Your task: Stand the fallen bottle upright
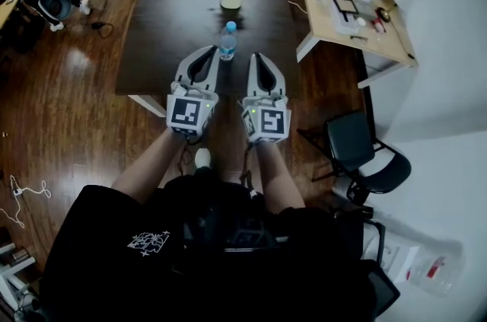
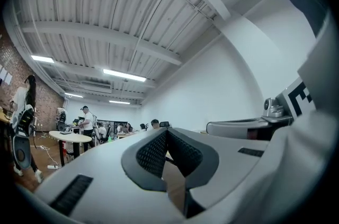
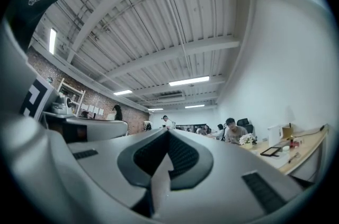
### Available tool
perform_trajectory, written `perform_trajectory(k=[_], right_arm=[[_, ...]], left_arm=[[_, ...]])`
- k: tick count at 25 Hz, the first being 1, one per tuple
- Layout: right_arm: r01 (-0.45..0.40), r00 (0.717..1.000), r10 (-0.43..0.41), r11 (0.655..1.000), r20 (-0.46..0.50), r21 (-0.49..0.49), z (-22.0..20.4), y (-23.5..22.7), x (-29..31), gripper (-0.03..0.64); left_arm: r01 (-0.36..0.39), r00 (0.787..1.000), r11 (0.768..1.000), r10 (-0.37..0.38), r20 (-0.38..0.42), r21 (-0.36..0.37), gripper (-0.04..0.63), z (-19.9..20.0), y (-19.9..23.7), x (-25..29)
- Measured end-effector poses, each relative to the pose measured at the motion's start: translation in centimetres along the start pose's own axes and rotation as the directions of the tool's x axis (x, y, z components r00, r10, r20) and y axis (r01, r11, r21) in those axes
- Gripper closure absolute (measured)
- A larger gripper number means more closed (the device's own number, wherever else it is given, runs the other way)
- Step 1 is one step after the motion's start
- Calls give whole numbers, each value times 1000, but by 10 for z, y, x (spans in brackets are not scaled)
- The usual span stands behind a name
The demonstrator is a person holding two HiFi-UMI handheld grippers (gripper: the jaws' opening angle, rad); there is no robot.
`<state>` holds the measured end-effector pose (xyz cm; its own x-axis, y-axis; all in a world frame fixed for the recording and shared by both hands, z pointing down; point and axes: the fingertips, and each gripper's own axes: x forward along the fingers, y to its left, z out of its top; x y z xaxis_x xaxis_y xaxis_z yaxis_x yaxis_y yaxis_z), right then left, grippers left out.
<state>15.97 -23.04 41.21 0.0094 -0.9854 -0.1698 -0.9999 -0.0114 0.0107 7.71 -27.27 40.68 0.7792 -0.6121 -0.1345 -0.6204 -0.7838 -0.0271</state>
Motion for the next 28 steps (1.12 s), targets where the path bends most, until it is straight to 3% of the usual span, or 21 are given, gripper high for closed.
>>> perform_trajectory(k=[6, 17, 28], right_arm=[[-37, 999, 38, 999, 26, -30, 23, 3, -67, 594], [-86, 995, 86, 996, 53, -4, 59, 30, -208, 594], [-98, 993, 98, 995, 69, 7, 88, 46, -265, 594]], left_arm=[[-33, 998, 998, 30, 48, 51, 601, 23, -53, -47], [-113, 992, 992, 110, 55, 59, 601, 54, -146, -168], [-108, 992, 992, 104, 70, 58, 601, 76, -184, -209]])
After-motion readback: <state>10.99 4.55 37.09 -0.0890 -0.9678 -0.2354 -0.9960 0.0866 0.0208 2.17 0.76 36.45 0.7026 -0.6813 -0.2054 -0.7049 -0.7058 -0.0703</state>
